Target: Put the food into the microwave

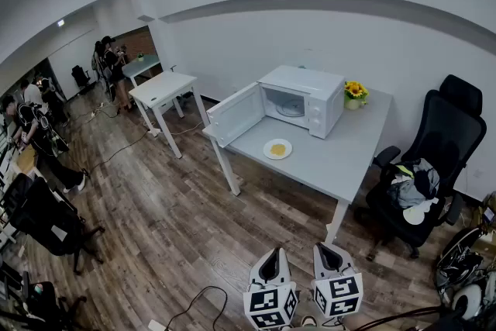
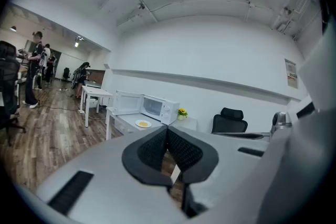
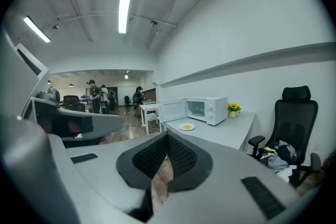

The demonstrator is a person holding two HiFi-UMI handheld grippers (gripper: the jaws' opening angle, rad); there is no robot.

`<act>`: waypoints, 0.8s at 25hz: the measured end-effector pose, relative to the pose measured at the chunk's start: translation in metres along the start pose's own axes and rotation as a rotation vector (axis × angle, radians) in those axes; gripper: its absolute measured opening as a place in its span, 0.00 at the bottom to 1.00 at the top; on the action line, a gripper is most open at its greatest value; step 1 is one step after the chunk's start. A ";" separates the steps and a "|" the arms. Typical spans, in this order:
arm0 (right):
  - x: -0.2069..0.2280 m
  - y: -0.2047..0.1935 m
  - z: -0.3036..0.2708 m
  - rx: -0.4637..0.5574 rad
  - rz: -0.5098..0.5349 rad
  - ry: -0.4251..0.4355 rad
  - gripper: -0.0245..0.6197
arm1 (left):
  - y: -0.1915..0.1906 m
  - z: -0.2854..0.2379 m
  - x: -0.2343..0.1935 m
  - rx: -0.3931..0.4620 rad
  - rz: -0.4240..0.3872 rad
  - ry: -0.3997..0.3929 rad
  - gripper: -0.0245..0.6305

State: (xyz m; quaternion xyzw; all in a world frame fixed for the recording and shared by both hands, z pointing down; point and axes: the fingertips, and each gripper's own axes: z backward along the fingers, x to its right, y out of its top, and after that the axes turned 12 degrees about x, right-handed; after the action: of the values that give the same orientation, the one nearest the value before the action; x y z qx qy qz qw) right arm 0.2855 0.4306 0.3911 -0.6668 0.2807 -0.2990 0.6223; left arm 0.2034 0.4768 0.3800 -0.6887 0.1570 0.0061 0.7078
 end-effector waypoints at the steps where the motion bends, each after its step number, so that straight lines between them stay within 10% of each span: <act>1: 0.002 0.000 -0.001 0.002 0.000 -0.001 0.06 | -0.001 -0.002 0.001 -0.003 0.004 0.001 0.04; 20: 0.003 -0.001 -0.022 0.025 -0.048 -0.046 0.06 | 0.002 -0.014 -0.014 -0.008 -0.033 -0.015 0.04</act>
State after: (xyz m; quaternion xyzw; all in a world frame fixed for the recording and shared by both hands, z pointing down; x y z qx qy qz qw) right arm 0.2716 0.4139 0.3930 -0.6722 0.2467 -0.3019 0.6294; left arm 0.1869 0.4657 0.3816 -0.6941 0.1403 0.0004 0.7061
